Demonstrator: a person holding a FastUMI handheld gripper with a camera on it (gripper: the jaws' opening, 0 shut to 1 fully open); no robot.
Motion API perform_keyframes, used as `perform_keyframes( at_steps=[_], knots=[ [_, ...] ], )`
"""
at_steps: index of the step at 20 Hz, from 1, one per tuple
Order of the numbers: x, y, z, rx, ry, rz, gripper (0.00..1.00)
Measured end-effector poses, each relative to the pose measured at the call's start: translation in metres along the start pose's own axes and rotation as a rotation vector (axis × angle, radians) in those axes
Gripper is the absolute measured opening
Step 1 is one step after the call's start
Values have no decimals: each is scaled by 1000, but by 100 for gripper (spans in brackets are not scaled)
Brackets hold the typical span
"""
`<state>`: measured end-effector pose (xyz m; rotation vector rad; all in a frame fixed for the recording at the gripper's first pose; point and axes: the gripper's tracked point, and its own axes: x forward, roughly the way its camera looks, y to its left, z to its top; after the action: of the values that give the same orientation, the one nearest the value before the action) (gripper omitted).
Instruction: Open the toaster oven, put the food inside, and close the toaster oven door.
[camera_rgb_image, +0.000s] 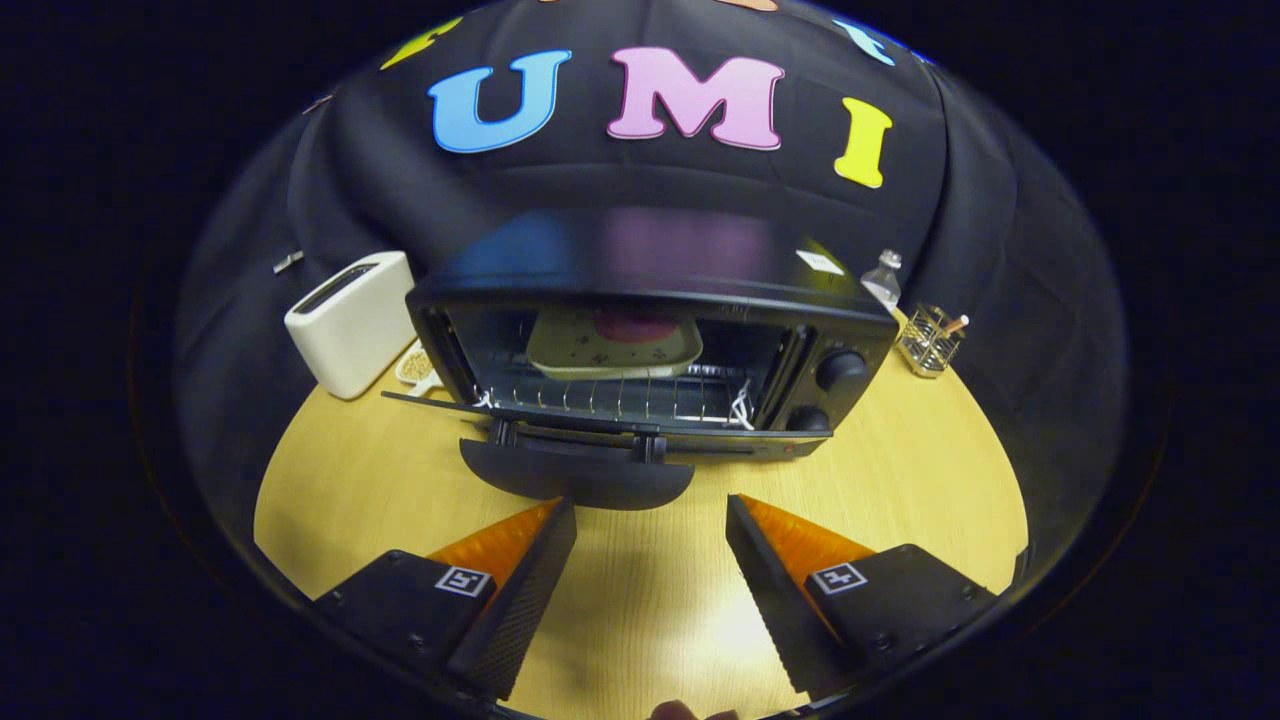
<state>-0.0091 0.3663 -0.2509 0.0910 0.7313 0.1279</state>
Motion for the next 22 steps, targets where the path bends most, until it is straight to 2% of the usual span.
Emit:
perform_keyframes(
  at_steps=[5,11,15,22],
  knots=[
    [-16,-12,37,9,-94,-29,100],
    [-28,-28,53,8,-138,-31,100],
    [-59,-45,75,-15,-221,-37,100],
    [-119,-82,139,-17,-394,-50,99]
  ],
)
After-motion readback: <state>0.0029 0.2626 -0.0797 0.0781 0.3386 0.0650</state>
